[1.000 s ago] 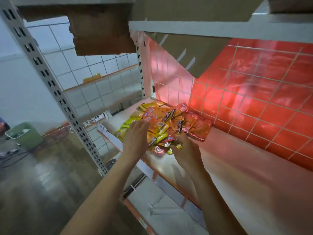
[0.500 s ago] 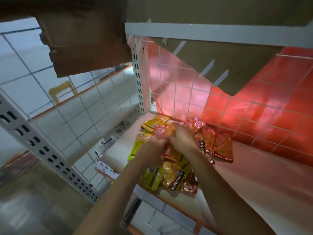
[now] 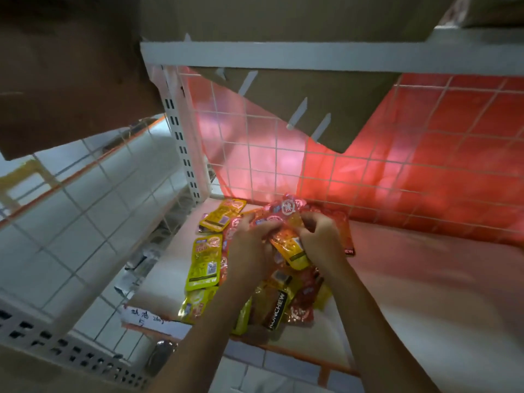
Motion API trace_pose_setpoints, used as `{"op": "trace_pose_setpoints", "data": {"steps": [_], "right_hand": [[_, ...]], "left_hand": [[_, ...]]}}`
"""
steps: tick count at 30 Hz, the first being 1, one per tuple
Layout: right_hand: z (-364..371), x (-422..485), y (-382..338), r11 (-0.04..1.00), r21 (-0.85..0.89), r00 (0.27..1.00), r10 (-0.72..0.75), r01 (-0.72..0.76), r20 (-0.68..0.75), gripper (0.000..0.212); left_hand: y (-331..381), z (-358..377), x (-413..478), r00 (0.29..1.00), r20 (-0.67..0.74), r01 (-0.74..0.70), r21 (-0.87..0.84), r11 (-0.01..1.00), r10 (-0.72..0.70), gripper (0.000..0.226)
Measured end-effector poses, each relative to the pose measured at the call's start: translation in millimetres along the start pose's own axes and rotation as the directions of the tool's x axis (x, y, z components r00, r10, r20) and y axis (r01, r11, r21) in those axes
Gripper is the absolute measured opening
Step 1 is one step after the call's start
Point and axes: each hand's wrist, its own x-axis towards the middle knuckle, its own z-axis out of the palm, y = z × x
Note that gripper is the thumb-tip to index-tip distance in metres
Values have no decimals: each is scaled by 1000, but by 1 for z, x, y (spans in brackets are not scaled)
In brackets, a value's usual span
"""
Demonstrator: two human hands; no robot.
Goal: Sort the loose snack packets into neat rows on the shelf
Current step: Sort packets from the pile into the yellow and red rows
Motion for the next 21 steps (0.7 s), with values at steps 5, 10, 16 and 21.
{"op": "trace_pose_setpoints", "data": {"steps": [5,10,16,21], "right_hand": [[-43,-16,15,975,212,968,109,-60,-226,9],[-108,-35,37,942,321,917,208,-95,-341,11],[-207,-77,76,957,277,863,207,-82,-462,25],[-298,-124,121,926,372,814,268,-69,-515,18]], "left_hand": [[22,26,0,990,49,-127,-145,981,135,45],[72,60,-12,979,146,-64,-453,889,145,39],[157,100,-53,872,480,341,-737,584,96,46],[230,152,-98,866,472,245,-687,684,163,61]]}}
